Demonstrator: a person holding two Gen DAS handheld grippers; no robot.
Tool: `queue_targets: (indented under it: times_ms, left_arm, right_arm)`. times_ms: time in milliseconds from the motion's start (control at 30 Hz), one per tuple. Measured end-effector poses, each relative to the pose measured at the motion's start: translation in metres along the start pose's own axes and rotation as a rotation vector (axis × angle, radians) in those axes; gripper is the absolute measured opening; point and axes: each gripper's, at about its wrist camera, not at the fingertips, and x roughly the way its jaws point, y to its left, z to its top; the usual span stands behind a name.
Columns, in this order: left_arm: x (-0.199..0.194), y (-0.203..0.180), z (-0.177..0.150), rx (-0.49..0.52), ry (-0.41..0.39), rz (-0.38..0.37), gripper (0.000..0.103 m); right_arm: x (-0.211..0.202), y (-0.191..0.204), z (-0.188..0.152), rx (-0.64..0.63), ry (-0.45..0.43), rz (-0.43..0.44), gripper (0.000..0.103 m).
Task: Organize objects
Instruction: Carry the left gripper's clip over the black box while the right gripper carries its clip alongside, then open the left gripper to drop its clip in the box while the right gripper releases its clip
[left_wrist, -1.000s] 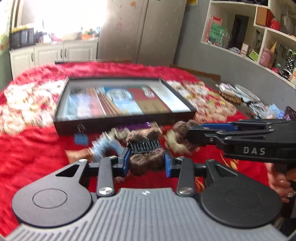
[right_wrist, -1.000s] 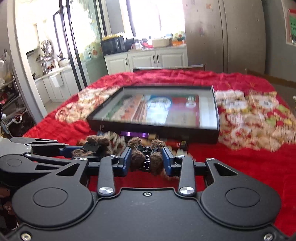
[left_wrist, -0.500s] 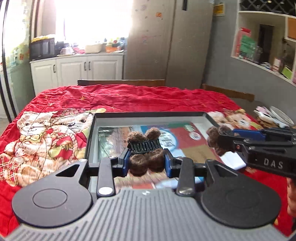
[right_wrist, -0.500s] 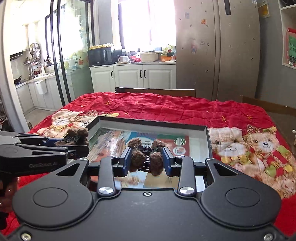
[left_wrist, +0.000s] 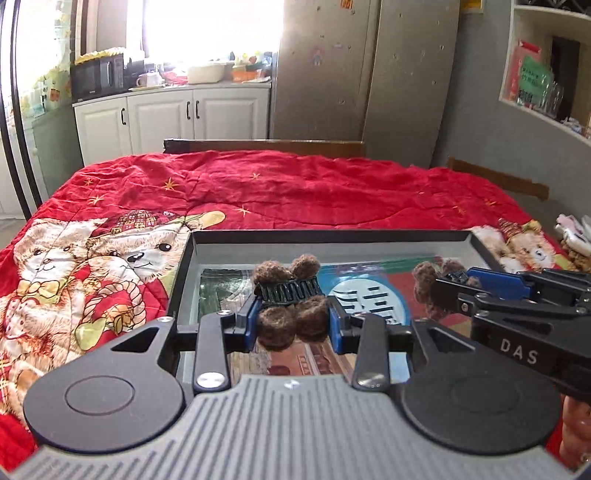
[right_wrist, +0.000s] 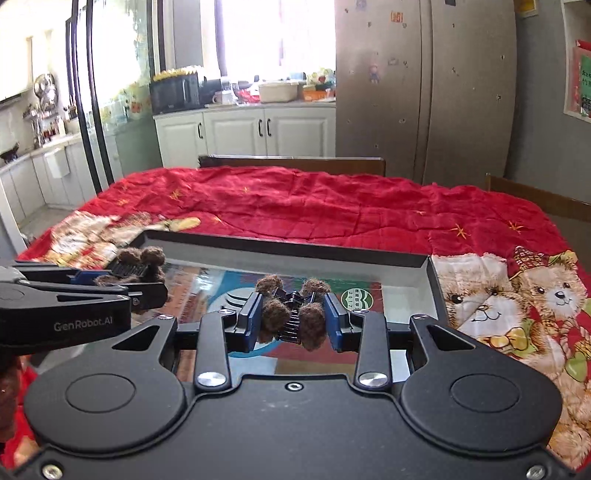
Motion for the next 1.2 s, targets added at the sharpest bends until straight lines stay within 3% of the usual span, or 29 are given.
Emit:
queue_targets:
  times_ms: [167,600,1033,1200]
  left_arm:
    - [0.017,0.000,0.000,0.008,0.008,0.038,0.041]
    - [0.034,0.001,-0.005,0.011,0.058,0.038,0.044]
    - [0.029,0.003,-0.004,0.011,0.057,0.046,0.066]
    - [0.021,0.005,-0.001,0.010,0.034,0.048,0.078]
  right_arm:
    - [0.022,-0.003,-0.004,0.015,0.021,-0.006,0.034]
    - [0.034,0.003,-0.005,-0.031,0.042,-0.010,0.035]
    - [0.038,0.005,-0.001,-0.061,0.080,-0.014,0.043]
    - [0.036,0.006,0.000,-0.071,0.073,-0.016,0.055]
